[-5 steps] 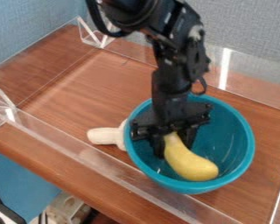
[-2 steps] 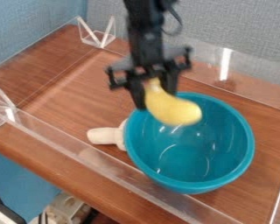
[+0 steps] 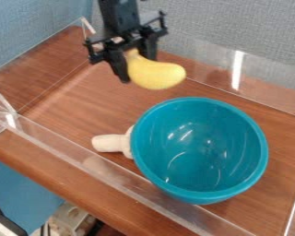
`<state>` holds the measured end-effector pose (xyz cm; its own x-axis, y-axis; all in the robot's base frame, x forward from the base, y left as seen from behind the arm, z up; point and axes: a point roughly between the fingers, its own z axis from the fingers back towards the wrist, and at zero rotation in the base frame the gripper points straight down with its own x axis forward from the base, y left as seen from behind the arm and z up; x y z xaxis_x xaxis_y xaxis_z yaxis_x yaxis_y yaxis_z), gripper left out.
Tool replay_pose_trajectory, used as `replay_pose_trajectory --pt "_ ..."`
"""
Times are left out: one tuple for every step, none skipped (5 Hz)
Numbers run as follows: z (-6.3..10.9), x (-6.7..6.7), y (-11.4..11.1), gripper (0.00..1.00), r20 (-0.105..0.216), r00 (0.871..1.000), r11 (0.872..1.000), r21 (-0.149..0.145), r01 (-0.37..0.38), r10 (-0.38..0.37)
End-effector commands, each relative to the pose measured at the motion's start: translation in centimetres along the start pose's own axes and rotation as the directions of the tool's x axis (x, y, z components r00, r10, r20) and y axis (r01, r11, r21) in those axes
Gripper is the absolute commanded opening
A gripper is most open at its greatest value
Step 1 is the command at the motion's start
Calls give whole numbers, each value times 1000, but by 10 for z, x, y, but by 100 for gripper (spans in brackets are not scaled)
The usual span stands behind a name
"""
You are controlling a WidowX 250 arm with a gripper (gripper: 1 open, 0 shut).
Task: Remove the yellow object from the blue bowl and put it on the table
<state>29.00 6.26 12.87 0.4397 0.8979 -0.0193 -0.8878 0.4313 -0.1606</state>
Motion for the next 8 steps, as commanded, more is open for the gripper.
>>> replay_pose_trajectory --pt "-1 29 -2 0 53 998 999 -37 -16 18" --pt "-18 41 2 0 62 998 1000 -27 -12 14" --pt "-36 47 4 0 64 998 1000 -17 -7 8" --pt "-47 50 2 0 68 998 1000 -10 -19 19" --pt "-53 55 -1 0 68 997 999 -8 -40 41" --pt "-56 58 -1 0 87 995 999 0 -53 53" --pt "-66 57 1 0 101 994 999 9 -32 31" --pt "-77 56 3 0 114 993 1000 19 -10 8"
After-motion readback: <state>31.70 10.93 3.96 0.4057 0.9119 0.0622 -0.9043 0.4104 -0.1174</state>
